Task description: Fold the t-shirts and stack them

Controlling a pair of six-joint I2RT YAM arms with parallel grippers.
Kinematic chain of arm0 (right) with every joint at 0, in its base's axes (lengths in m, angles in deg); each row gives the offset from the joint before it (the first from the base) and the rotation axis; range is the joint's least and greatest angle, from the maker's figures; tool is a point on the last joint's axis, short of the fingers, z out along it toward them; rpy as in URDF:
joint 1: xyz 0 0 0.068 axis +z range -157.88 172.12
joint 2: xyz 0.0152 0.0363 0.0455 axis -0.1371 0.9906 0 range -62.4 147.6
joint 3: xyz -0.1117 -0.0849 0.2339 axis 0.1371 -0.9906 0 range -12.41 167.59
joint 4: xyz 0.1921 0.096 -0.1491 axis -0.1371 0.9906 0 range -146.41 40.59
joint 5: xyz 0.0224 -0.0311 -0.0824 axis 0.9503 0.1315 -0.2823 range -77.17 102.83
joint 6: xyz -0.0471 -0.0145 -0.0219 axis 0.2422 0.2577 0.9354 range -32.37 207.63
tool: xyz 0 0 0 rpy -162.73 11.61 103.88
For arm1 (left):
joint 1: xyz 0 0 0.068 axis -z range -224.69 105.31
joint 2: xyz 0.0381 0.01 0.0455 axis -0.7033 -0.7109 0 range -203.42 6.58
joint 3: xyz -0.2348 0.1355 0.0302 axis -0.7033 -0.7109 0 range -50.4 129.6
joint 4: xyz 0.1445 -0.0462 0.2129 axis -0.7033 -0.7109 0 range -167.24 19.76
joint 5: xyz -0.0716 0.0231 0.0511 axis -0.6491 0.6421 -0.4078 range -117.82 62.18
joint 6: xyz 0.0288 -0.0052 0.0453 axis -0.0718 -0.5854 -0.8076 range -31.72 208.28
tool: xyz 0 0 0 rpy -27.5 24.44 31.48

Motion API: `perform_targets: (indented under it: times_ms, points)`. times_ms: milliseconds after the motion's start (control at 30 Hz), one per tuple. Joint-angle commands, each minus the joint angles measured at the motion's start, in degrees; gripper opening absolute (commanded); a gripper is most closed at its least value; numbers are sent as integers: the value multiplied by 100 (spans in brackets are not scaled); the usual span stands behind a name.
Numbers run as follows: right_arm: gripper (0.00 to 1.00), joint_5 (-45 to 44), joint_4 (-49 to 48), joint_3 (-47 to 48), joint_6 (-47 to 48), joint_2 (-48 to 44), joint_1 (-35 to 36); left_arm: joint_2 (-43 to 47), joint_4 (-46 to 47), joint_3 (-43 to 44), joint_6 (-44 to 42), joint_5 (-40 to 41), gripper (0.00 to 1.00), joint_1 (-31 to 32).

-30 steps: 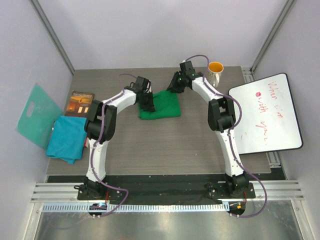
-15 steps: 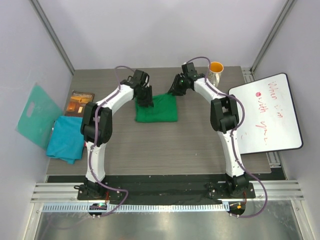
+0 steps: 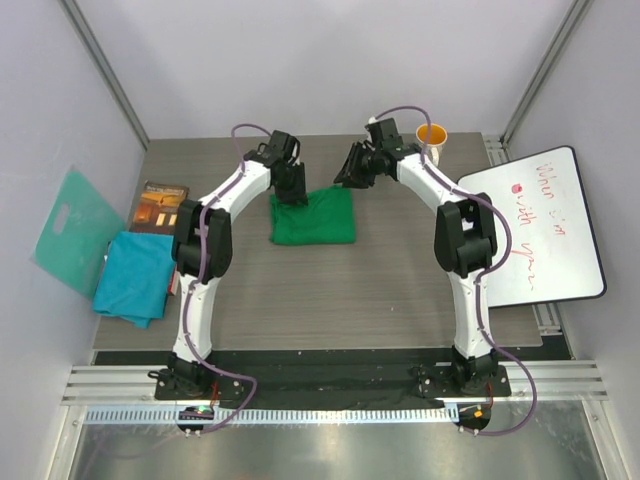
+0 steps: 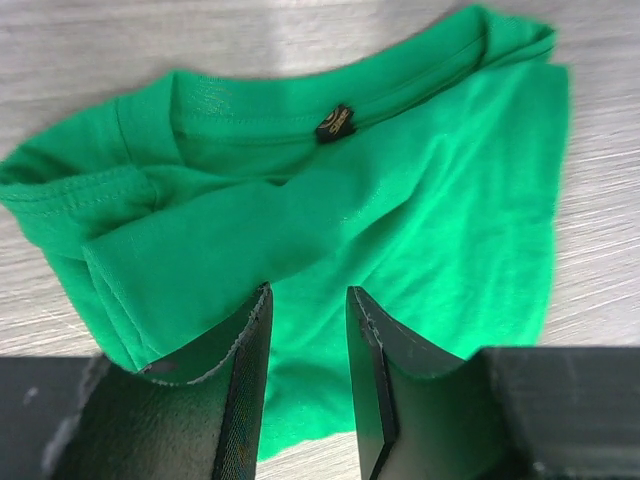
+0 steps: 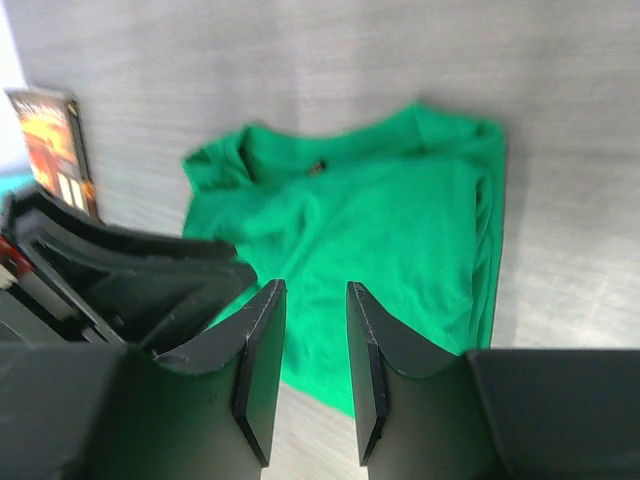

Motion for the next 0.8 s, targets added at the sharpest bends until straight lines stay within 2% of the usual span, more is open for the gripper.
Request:
perform_targets:
  times_ms: [0,333,500,767]
  points:
    - [36,214,-91,-420,83,-331,147,161,63,-124,-40,-42,36,-18]
    - [35,399,-144,-492,74,-24,393,223,231,-231,22,151,35,-44]
    - [35,478,-109,-404,13,380,429,548,204,-266,4,11,36,-44]
    - [34,319,-74,-571,13,609,455,355,2,-274,-58,-192,34,-36]
